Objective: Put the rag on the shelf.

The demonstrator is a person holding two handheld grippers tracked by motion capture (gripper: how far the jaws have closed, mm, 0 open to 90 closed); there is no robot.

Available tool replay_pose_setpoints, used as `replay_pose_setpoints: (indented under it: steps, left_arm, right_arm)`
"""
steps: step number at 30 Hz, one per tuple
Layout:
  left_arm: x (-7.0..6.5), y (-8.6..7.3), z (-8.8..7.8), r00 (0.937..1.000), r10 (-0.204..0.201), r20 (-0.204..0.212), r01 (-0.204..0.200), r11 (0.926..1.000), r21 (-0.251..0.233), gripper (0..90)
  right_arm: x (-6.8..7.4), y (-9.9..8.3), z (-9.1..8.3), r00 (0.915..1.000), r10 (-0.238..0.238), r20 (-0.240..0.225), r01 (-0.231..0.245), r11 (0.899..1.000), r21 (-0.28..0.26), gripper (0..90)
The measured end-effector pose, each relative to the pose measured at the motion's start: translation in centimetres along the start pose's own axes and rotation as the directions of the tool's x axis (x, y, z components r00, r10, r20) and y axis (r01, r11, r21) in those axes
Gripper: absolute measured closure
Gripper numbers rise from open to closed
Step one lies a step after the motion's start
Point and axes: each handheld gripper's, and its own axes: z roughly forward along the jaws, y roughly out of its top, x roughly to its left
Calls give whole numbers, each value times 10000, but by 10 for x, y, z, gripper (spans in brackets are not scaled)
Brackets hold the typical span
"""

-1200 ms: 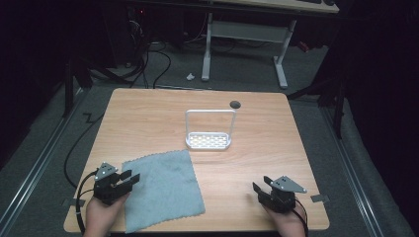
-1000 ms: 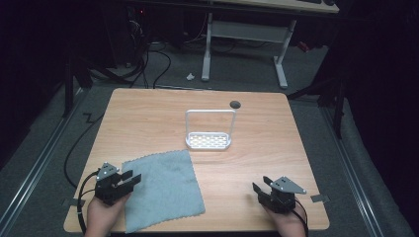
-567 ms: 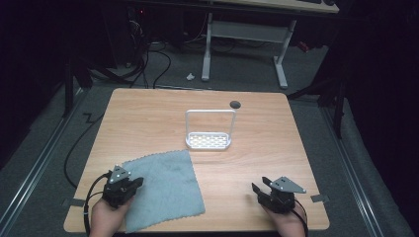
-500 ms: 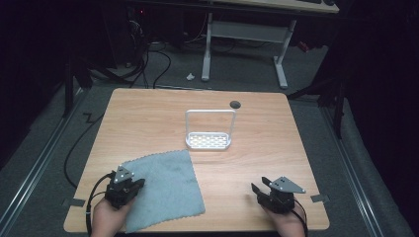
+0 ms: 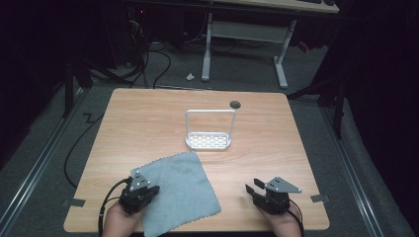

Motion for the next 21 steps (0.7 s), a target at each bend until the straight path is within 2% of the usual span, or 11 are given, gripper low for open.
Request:
replay_pose_setpoints:
  steps: [1, 2, 3, 5, 8, 11, 12, 13, 17, 19, 21]
  left_arm:
    - [2, 1, -4, 9999, -136, -52, 135, 9996, -254, 865]
    - [2, 1, -4, 9999, -136, -52, 135, 9996, -254, 852]
    - [7, 0, -10, 9992, -393, -71, 389, 9981, -477, 844]
    - [13, -2, -15, 9984, -534, -162, 525, 9974, -485, 845]
    - [22, -6, -20, 9969, -755, -204, 746, 9963, -418, 858]
    - [24, -6, -23, 9967, -784, -231, 776, 9964, -336, 899]
    - [24, -6, -24, 9971, -705, -284, 698, 9973, -242, 899]
    - [24, -6, -24, 9978, -600, -297, 597, 9982, -112, 899]
    - [23, -8, -19, 9983, -515, -257, 521, 9984, 226, 899]
    - [24, -9, -16, 9982, -578, -166, 584, 9976, 370, 899]
    - [24, -10, -15, 9981, -605, -144, 609, 9976, 314, 899]
  right_arm:
    - [9, 8, 4, 9983, -5, -590, 4, 10000, -27, 742]
    - [9, 8, 4, 9983, -5, -590, 4, 10000, -27, 742]
    - [18, 14, 11, 9954, -311, -905, 331, 9992, 211, 820]
    - [30, 19, 20, 9894, -763, -1235, 808, 9962, 325, 900]
    - [48, 27, 38, 9796, -1332, -1503, 1415, 9889, 458, 900]
    - [62, 36, 59, 9710, -1715, -1664, 1842, 9808, 637, 900]
    - [62, 36, 59, 9710, -1715, -1664, 1842, 9808, 637, 900]
    - [69, 43, 73, 9684, -1790, -1737, 1938, 9784, 723, 900]
    - [77, 55, 99, 9663, -1912, -1722, 2104, 9725, 1003, 900]
    - [80, 56, 108, 9657, -2040, -1609, 2255, 9657, 1287, 900]
    - [80, 56, 111, 9658, -1990, -1664, 2226, 9651, 1379, 900]
